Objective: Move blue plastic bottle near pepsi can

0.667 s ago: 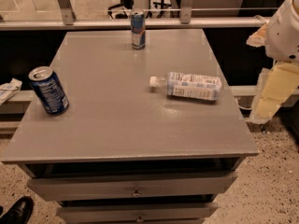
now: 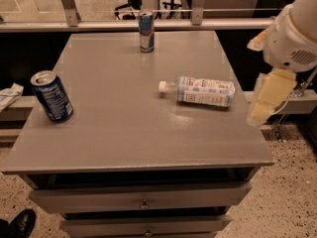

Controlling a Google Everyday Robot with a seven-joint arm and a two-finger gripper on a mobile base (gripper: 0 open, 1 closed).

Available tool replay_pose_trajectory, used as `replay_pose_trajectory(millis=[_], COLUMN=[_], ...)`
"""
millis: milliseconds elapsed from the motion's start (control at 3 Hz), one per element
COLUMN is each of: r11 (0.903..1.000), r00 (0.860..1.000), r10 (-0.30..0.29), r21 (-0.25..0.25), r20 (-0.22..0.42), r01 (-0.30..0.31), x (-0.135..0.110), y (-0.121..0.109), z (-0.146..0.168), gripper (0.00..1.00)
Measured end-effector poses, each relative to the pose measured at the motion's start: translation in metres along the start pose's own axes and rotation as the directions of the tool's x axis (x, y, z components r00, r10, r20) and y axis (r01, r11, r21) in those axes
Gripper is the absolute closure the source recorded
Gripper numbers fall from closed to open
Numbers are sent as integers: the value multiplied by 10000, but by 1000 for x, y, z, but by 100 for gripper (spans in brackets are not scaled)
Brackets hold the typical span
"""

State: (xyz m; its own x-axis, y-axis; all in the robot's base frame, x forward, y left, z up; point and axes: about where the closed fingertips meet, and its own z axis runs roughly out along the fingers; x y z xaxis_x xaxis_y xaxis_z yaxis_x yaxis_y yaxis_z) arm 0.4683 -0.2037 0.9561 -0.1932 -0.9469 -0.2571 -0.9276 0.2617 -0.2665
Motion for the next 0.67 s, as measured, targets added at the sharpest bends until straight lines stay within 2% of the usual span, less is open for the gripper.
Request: replay_pose_trajectory(millis=[333, 667], r11=[9998, 9990], r00=[9970, 9937], r10=[151, 349], r21=[-127, -315], r20=[753, 1067], r01=[-142, -317], x=[-16, -18], y=[-40, -62], z=[66, 101], gripper=[0, 0])
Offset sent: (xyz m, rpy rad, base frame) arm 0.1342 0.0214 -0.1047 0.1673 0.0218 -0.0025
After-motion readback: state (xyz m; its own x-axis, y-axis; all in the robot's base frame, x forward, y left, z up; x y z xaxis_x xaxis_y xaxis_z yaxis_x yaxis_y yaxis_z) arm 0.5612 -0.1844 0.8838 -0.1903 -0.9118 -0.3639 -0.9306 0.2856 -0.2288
